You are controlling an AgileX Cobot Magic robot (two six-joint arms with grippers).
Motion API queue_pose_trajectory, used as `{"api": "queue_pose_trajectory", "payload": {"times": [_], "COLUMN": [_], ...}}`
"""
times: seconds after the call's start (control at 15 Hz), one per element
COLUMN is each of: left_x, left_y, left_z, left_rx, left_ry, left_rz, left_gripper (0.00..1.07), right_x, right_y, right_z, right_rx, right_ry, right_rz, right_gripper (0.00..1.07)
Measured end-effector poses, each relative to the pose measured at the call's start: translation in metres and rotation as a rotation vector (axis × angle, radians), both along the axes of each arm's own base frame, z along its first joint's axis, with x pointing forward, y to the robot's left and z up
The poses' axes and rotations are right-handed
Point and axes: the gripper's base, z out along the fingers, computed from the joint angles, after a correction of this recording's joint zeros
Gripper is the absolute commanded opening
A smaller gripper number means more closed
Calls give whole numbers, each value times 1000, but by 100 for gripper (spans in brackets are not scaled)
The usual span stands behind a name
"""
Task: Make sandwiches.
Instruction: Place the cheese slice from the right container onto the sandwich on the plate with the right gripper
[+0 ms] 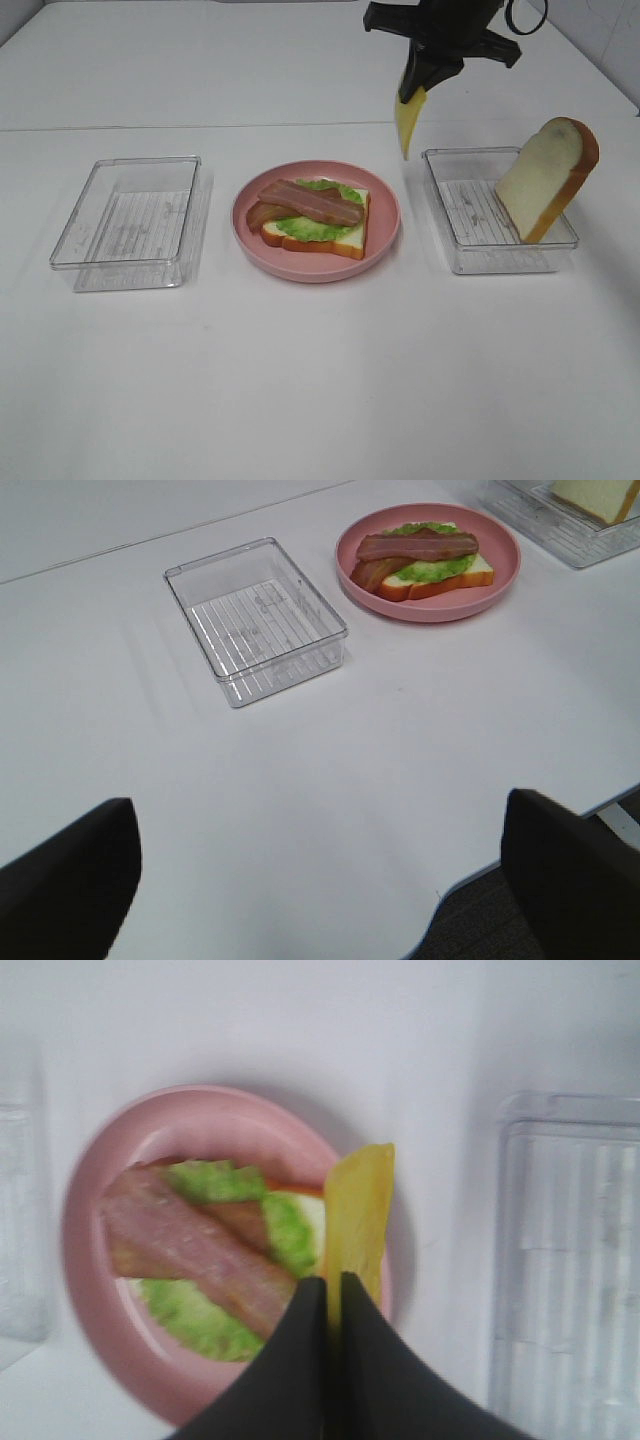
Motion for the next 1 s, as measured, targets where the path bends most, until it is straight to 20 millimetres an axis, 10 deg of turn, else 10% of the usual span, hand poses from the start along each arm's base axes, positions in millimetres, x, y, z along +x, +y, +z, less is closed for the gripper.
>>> {"api": "queue_pose_trajectory", "payload": {"times": [0.6,1.0], "left_x": [0,0], "left_y": [0,0], "left_z": [0,0], "left_rx": [0,0], "left_ry": [-1,-1], "left_rz": [0,0], "left_gripper": [93,93], "right_x": [-18,-10], "right_y": [96,99], "right_z": [-47,-91], "right_rx": [367,294], "right_ry": [162,191], "right_rz": [170,111], "right_gripper": [0,0]}}
